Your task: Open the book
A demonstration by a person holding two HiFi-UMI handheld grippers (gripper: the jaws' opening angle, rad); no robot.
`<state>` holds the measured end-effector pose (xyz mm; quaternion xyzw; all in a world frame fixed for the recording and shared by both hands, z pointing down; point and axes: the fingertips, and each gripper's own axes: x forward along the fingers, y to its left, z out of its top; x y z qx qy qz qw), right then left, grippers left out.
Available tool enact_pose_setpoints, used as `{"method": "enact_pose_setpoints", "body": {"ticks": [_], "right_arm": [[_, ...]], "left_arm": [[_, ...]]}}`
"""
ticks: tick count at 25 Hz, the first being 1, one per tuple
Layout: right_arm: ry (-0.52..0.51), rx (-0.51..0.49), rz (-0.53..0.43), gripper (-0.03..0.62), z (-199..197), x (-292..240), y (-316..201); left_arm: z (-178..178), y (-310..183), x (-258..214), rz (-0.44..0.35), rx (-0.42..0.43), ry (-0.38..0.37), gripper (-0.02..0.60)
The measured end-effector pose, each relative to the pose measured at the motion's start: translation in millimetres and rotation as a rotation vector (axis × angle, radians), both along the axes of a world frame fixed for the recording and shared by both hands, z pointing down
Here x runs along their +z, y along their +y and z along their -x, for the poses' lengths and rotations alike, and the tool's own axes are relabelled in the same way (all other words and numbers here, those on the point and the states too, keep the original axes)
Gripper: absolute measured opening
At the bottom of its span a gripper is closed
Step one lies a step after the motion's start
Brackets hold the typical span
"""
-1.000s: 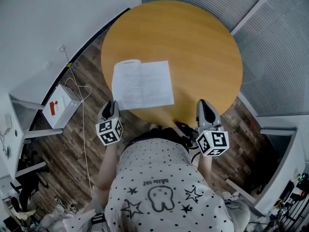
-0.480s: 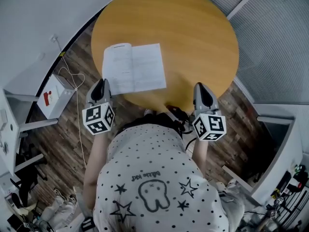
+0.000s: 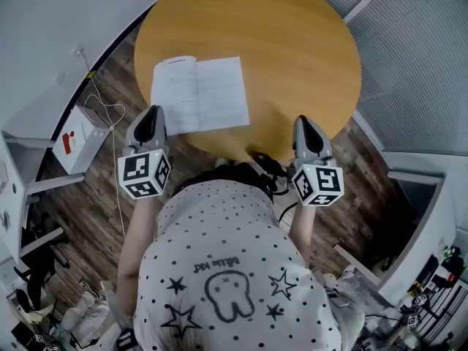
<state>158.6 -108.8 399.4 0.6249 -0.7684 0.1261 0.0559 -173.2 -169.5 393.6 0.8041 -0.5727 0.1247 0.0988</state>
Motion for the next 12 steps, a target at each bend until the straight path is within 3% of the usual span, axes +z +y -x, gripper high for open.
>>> {"method": "enact_pose_setpoints", "body": {"ticks": [6,12], "right_arm": [[0.018,-0.043,-0.014,0.005,9,-10,1],[0.013,-0.102,-0.016,0.003,30,-20,5]], "left_arm": [[-6,-4,-34,-0.07,0.02,0.026,0.018],[-26,-5,-47,-0.097,0.09,0.013,0.011]]}}
